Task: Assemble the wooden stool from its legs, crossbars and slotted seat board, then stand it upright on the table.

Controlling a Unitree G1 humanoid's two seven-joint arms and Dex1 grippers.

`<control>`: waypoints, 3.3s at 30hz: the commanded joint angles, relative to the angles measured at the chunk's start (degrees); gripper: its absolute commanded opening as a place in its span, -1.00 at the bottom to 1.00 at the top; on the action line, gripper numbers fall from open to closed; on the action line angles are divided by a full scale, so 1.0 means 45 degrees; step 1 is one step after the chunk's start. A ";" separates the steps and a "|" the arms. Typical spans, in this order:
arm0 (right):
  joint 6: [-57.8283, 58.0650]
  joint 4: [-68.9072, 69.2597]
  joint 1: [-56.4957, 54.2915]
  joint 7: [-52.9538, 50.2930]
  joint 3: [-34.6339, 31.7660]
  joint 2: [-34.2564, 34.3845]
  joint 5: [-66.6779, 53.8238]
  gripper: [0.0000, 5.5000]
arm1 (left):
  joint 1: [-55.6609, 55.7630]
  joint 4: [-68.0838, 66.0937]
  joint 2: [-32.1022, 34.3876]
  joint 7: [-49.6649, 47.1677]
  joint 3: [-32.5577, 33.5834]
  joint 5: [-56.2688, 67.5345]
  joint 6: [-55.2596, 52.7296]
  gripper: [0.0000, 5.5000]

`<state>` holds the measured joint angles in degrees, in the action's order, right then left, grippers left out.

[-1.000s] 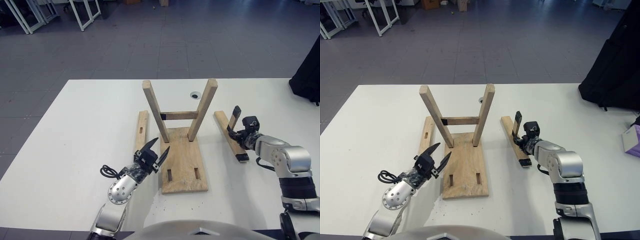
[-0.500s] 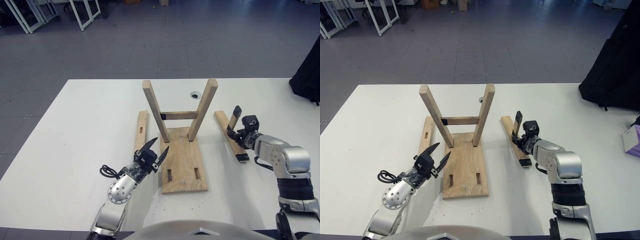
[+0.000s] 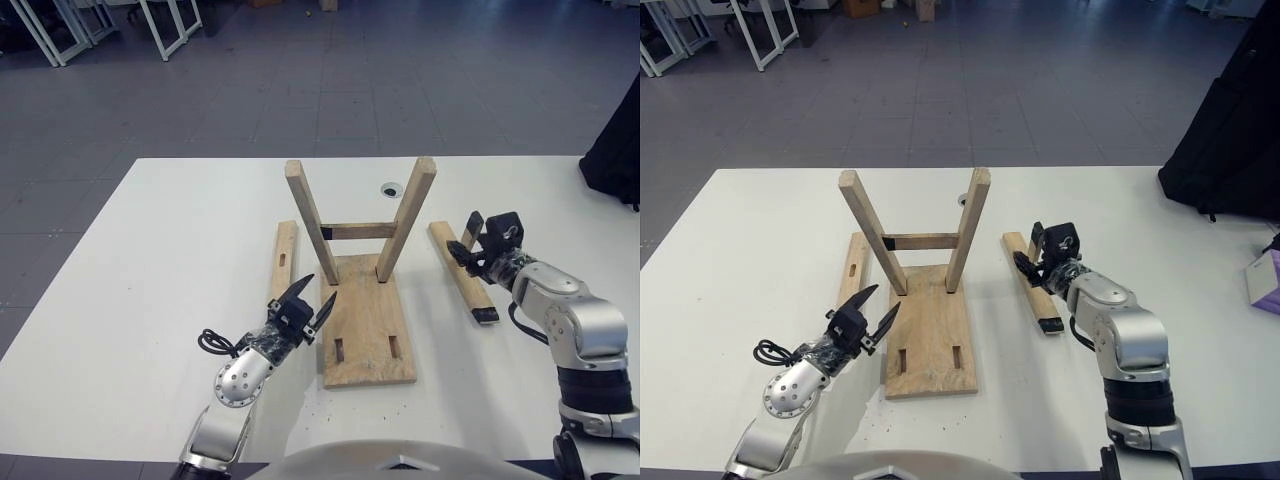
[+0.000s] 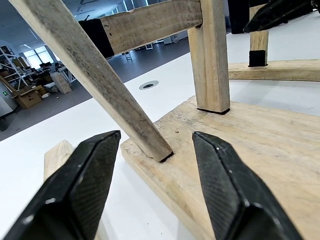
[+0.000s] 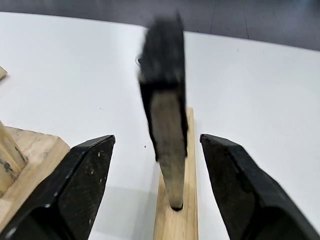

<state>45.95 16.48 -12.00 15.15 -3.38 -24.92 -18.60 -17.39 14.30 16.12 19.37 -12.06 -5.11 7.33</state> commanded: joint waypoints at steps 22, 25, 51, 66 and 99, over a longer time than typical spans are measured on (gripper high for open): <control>-0.4046 -0.2135 -0.4148 -0.0057 -0.0450 0.0867 0.1114 0.21 | 0.0625 -0.0302 0.0411 0.0553 0.0184 0.0096 0.0001 -0.03; -0.4504 -0.3358 -0.1984 0.0003 0.0198 0.0971 0.1825 0.21 | 0.0662 -0.0377 0.0388 0.0590 0.0137 0.0079 0.0001 -0.03; -0.4429 -0.1016 -0.0960 -0.0845 -0.2963 0.0995 0.0610 0.21 | 0.0338 -0.0670 0.0131 0.0119 0.0536 0.0305 0.0343 -0.03; -0.1385 0.0419 0.3261 -0.0358 -0.1365 0.1184 0.0521 0.21 | 0.0163 -0.0574 -0.0027 -0.0233 0.0427 0.0053 0.0361 -0.03; -0.1314 -0.2131 -0.1414 0.0655 -0.2729 0.2294 -0.1434 -0.26 | 0.1144 -0.0580 -0.0066 0.1465 0.0863 0.2692 0.0260 -0.03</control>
<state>45.96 7.83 -8.46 16.79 -9.99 -16.28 -19.81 -13.44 10.55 14.59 23.33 -8.92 3.90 9.44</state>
